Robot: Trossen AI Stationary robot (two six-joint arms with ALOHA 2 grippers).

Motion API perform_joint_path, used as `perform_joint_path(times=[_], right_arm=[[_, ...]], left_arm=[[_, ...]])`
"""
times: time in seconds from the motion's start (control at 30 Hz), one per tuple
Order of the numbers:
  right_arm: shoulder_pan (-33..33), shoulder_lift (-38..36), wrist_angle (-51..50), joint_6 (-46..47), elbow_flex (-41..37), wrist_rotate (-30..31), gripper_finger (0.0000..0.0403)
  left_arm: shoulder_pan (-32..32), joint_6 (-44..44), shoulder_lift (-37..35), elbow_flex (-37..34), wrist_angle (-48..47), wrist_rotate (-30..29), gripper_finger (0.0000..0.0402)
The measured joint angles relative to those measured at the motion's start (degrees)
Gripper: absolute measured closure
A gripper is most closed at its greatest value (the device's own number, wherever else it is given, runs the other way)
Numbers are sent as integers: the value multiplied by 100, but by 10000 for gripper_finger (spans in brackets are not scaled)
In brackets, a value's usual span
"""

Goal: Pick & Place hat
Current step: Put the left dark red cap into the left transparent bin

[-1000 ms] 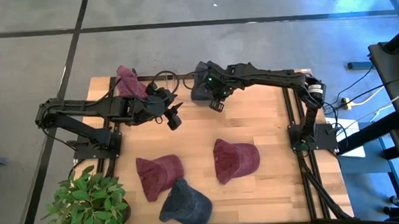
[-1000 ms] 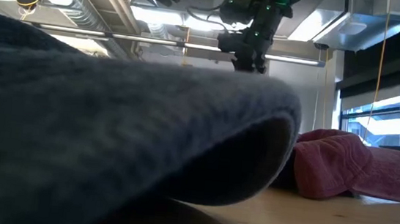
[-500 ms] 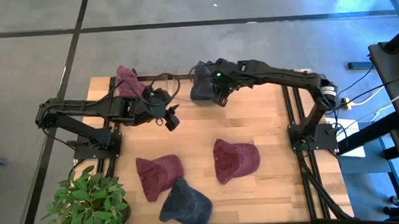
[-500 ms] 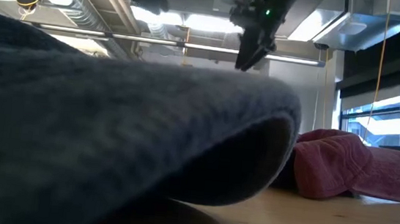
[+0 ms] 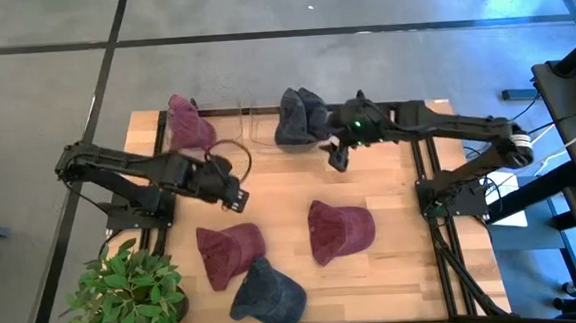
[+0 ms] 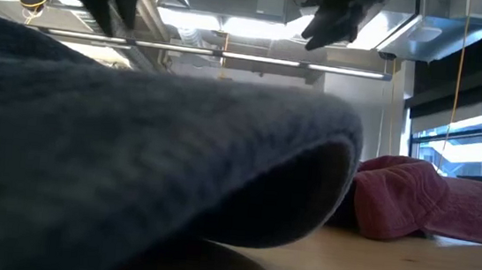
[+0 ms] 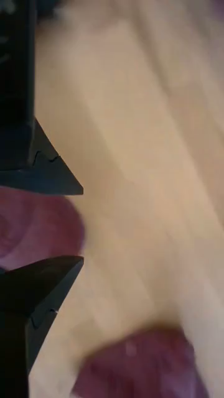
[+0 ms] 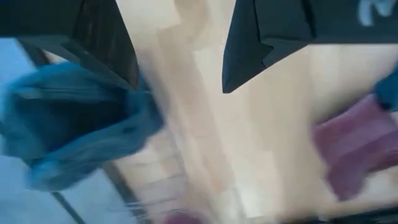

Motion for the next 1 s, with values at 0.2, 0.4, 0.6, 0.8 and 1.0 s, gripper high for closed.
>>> perform_joint_path(times=[0.2,0.4,0.6,0.8,1.0], right_arm=[[179,-505,818,139,-1031,-159,175],[239,-628,1044,140,-1410,-492,175],[241,-633,1025,-9,-1410,-698,176],[247,-631,1018,-26,-1410,-726,176],[247,-631,1017,-67,-1410,-721,176]], left_arm=[[-782,-1985,712,0,-576,552,250],[-1455,-3379,1408,0,-764,920,262],[-1985,-3944,1890,-2,-739,1192,269],[-2263,-4486,2294,-2,-686,2181,229],[-2536,-5171,2463,-2,-367,2026,151]])
